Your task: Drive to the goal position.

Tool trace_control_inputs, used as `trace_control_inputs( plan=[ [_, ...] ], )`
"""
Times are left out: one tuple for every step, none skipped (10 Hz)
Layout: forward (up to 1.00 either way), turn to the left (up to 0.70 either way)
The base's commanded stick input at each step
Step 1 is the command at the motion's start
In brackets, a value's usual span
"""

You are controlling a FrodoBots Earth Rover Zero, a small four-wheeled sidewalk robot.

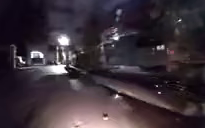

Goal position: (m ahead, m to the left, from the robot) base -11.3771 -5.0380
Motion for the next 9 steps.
trace_control_inputs(
  plan=[
    [1.00,0.08],
    [1.00,0.22],
    [1.00,0.27],
    [1.00,0.27],
    [1.00,0.27],
    [1.00,0.27],
    [1.00,0.27],
    [1.00,0.27],
    [1.00,0.27]
  ],
)
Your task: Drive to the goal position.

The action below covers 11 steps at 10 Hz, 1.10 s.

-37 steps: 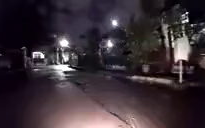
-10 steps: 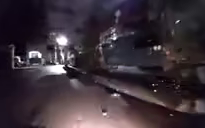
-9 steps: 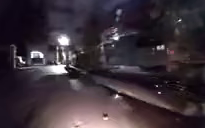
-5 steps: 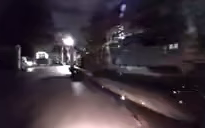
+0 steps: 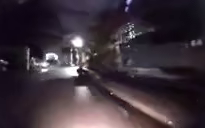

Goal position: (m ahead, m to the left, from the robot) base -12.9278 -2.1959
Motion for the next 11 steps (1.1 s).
trace_control_inputs(
  plan=[
    [1.00,0.27],
    [1.00,0.27],
    [1.00,0.27],
    [1.00,0.27],
    [1.00,0.27],
    [1.00,0.27],
    [1.00,0.12],
    [0.56,0.00],
    [0.00,0.00],
    [0.00,0.00],
    [0.00,0.00]
  ],
)
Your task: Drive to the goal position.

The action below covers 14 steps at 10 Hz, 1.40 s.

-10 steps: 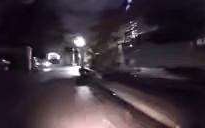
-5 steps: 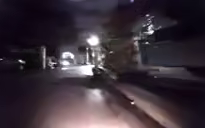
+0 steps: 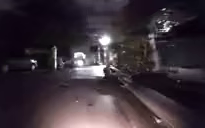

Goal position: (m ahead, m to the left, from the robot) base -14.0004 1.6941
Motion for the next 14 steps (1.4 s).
trace_control_inputs(
  plan=[
    [0.00,0.00],
    [0.06,0.00],
    [1.00,0.00],
    [1.00,0.00],
    [1.00,0.00],
    [1.00,0.00],
    [1.00,0.00],
    [1.00,0.00],
    [1.00,0.00],
    [1.00,0.00],
    [1.00,0.00],
    [1.00,0.00],
    [1.00,0.00],
    [1.00,0.00]
  ],
)
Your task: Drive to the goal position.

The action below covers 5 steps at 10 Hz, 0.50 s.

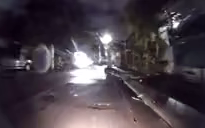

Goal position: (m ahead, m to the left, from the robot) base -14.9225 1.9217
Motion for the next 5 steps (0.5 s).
trace_control_inputs(
  plan=[
    [1.00,0.00],
    [1.00,0.00],
    [1.00,0.00],
    [1.00,0.00],
    [1.00,0.00]
  ],
)
